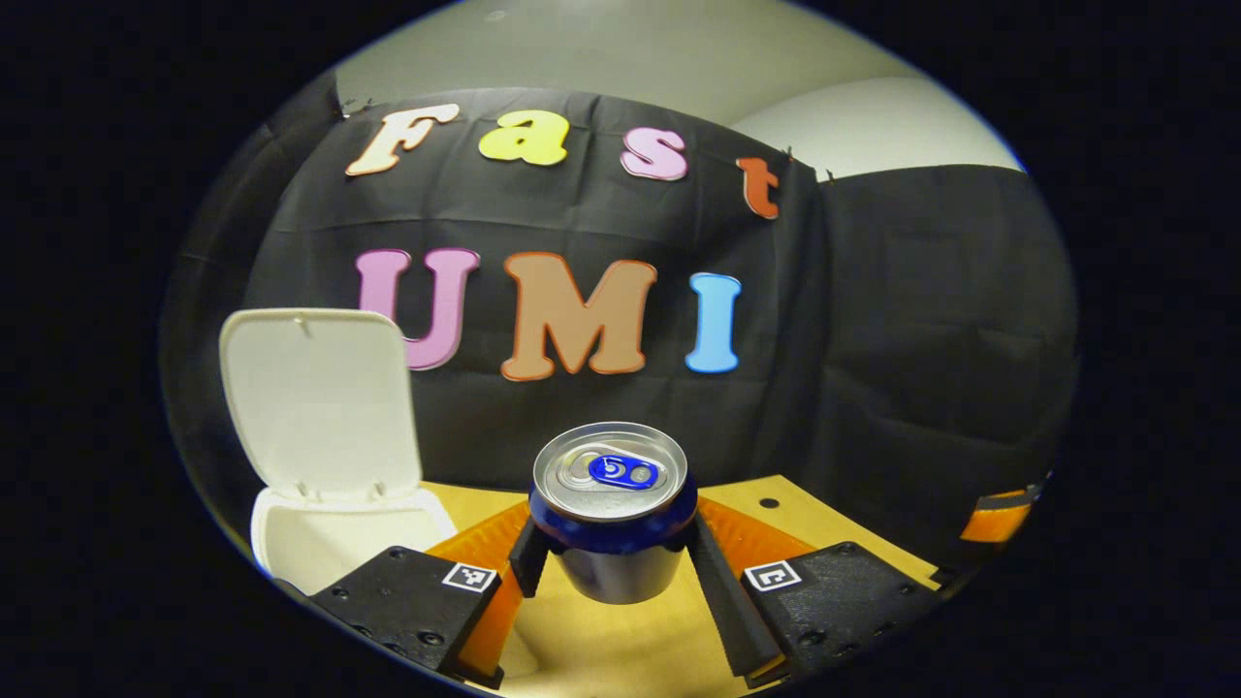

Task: Press the lid of the desktop garbage bin to open it, pick up the crumpled paper on the desktop and throw it into the bin, then pick up the pop can on the desktop and drop it into the bin, and finally close the garbage bin lid.

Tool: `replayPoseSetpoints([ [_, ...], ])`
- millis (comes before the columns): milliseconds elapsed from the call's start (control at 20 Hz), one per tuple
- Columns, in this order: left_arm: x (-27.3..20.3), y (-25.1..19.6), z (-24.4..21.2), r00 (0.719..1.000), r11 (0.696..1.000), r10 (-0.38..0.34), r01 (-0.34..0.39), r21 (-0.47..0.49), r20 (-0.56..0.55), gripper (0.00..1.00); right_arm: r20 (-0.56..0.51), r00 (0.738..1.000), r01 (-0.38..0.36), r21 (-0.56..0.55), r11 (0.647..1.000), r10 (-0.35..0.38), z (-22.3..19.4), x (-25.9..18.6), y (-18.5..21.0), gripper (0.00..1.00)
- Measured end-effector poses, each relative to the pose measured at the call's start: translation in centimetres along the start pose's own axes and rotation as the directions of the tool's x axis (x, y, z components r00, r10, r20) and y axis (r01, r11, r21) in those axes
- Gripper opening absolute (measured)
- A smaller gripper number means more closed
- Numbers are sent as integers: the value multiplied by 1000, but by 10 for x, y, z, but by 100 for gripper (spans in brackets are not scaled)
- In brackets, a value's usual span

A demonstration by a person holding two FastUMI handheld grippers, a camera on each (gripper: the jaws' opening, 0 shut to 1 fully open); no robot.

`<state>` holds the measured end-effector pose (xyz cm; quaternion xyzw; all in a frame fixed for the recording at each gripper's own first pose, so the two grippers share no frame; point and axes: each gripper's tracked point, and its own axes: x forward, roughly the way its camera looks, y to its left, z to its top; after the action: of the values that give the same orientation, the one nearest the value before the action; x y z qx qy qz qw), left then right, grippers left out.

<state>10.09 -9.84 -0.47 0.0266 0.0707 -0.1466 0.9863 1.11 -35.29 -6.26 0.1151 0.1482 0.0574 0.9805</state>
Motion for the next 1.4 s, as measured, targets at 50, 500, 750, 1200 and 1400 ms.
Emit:
replayPoseSetpoints([
  [50,-6,20,4,999,999,41,-41,8,8,77,-6,1000,-18,-7,1000,18,0,4,5,95],
  [500,-45,152,-28,942,944,329,-329,17,-58,78,12,995,-100,-49,994,101,10,9,20,96],
  [750,-55,160,-20,929,929,369,-370,-22,-22,79,14,997,-69,-30,997,70,6,6,5,96],
  [1200,-36,173,82,926,937,348,-342,-67,147,79,24,1000,-20,-35,999,20,10,-5,-12,96],
  [1400,-11,189,103,932,939,342,-334,-86,115,79,25,1000,-7,-16,1000,8,5,-8,-19,96],
])
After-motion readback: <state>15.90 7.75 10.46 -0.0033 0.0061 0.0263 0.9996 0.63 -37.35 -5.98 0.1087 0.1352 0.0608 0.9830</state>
